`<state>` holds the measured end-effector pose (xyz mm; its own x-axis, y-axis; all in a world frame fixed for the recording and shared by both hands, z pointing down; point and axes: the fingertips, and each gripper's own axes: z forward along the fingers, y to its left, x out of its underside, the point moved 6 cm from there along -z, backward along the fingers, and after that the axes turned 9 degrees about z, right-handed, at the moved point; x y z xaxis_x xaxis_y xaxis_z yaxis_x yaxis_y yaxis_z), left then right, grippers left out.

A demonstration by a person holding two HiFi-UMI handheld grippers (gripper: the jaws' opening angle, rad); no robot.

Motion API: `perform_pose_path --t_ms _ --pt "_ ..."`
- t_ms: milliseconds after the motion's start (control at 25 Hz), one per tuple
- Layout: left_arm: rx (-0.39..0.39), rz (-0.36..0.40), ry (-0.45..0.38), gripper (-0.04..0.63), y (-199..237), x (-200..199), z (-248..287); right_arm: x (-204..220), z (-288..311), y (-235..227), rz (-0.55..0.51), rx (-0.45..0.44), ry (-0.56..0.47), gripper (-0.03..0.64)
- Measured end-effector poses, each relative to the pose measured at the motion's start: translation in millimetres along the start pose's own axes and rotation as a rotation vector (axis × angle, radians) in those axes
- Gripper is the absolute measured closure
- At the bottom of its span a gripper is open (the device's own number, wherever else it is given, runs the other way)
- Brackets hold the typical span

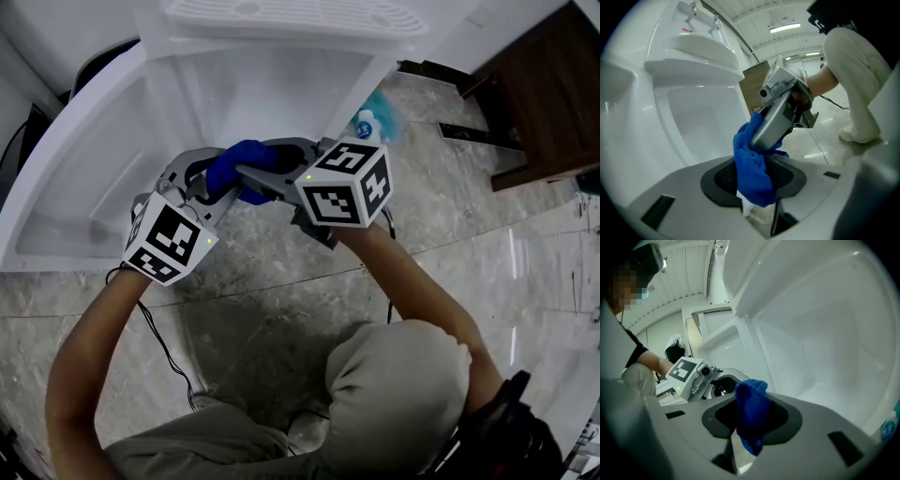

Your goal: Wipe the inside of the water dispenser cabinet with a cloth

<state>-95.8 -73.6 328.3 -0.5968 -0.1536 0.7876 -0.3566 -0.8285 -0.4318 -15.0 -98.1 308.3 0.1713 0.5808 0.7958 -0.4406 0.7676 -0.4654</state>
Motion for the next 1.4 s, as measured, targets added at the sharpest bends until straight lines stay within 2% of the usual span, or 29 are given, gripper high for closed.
perform_pose_path --t_ms 80,200,360,560,600,640,760,840,1040,1160,1400 --pt "-0.003 -0.022 -0.002 0.455 6 -2 -2 -2 1 0 0.019 -0.015 -0.012 0.526" --pt "0.008 -0.012 -0.002 0.486 9 -2 -3 -5 1 -1 0.042 -0.031 -0.024 0.512" --pt "0.014 -0.014 -0.003 0.497 16 0 0 -7 -7 -12 0.097 0.005 -0.057 0.489" --pt "-0.011 0.003 -0.016 0.499 28 -1 8 -14 -39 -32 0.084 0.137 -0.121 0.493" --pt "-0.008 0.005 -0.023 0.499 28 -6 15 -13 -46 -36 0.063 0.166 -0.125 0.517" --pt "-0.006 0.001 -0.033 0.499 28 -11 22 -12 -53 -39 0.039 0.199 -0.129 0.574" --pt "-0.009 -0.043 -0.063 0.499 27 -23 46 -7 -74 -47 -0.043 0.316 -0.14 0.592" --pt "-0.019 -0.085 -0.085 0.499 27 -28 64 -5 -89 -52 -0.076 0.36 -0.146 0.592" --pt "-0.021 -0.126 -0.151 0.497 35 -46 100 0 -128 -63 -0.059 0.326 -0.178 0.592" --pt "-0.033 -0.149 -0.163 0.497 43 -53 115 -1 -139 -67 -0.052 0.31 -0.194 0.591" --pt "-0.212 -0.301 -0.174 0.497 90 -47 116 -4 -158 -70 -0.041 0.285 -0.226 0.574"
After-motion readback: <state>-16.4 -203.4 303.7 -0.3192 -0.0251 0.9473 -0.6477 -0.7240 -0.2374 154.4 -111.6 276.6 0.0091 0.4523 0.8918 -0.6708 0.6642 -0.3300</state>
